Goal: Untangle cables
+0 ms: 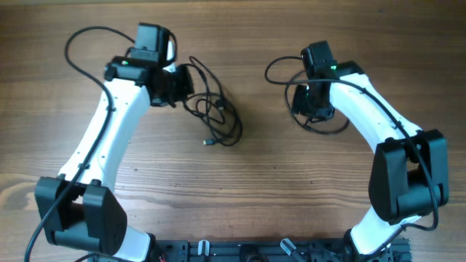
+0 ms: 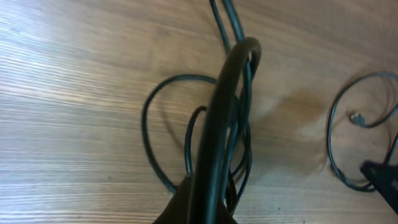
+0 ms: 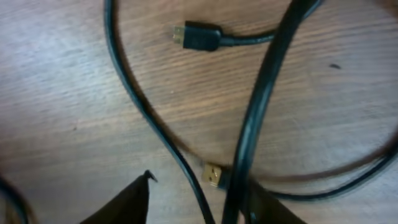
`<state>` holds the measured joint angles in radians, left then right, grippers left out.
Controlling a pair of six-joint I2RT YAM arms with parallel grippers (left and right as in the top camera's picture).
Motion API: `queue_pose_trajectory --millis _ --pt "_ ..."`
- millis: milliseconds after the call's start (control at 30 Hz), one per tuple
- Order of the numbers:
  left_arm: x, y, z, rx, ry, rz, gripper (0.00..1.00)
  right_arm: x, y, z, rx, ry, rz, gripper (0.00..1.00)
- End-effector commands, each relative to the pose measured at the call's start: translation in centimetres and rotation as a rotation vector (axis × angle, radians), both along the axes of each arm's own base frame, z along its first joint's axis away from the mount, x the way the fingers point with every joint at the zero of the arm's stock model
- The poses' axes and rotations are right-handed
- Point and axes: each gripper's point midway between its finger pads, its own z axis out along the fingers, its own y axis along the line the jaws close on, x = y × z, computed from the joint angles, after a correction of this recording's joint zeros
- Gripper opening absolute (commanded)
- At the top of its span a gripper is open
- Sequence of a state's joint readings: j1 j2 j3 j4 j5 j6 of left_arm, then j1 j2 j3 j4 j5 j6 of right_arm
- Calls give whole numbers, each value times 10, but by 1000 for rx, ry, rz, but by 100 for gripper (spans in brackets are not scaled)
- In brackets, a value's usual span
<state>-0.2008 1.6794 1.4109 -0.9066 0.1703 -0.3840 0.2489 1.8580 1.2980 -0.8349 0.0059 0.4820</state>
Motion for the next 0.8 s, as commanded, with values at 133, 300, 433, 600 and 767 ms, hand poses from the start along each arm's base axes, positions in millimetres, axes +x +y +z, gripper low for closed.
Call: queue_pose_trajectory --millis 133,300,433,600,767 --pt "-14 -15 -36 -34 53 23 4 6 2 -10 24 -36 -27 4" --pt "-20 -15 -48 -54 90 92 4 44 -12 54 110 -141 -73 4" --pt "-23 -20 -50 -53 93 78 4 85 -59 149 137 -347 -134 4" --pt "-25 -37 -48 -57 77 33 4 114 -205 295 -25 -746 -393 4" --pt "-21 -52 -44 -68 39 -2 4 106 -319 328 -182 -913 -563 4"
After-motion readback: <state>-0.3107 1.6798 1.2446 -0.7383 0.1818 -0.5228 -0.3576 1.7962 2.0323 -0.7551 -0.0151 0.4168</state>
